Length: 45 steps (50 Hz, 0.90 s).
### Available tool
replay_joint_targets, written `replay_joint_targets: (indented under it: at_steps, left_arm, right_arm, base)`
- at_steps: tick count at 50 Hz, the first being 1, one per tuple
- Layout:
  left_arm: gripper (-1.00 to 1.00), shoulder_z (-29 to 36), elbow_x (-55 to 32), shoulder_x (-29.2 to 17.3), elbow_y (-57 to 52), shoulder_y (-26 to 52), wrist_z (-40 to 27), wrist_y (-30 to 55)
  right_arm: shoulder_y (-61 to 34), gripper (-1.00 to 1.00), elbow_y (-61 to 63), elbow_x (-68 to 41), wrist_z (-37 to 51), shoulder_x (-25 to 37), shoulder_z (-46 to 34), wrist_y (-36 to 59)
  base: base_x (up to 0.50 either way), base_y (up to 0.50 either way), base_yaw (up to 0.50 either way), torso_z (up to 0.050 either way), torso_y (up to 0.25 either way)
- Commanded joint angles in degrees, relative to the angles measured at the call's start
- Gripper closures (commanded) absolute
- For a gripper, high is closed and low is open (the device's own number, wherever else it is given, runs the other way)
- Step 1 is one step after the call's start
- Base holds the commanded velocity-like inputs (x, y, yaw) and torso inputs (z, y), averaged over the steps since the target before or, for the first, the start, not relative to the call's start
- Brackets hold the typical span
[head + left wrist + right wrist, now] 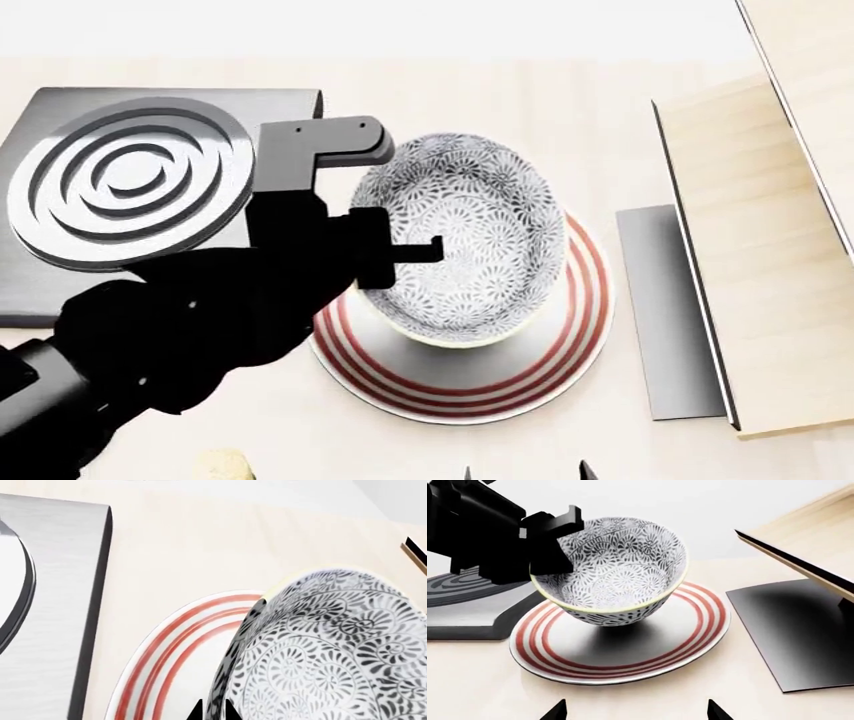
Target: Pick up the akita bowl and put it on the plate.
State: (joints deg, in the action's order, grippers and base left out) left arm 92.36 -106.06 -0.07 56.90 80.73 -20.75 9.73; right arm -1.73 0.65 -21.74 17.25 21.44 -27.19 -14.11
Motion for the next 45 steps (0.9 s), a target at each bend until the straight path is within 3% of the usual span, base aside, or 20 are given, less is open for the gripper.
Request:
replay_joint_targets:
  at_steps: [1, 45]
  left_arm:
    - [1.00, -1.0, 1.5, 0.1, -1.0, 0.6, -0.8, -0.1]
    - [1.00, -1.1, 3.9, 0.1, -1.1, 1.3, -2.9, 8.7]
  right_arm:
    - [-0.2, -1.00, -0.1, -0.2, 0.0, 0.0, -0.1, 0.1]
    - [0.0, -1.00, -0.9, -0.8, -0.9, 0.0, -0.7, -1.2]
  base:
    - [0.00, 0.00, 0.00, 0.000, 0.000]
    - [0.00, 0.00, 0.00, 0.000, 0.000]
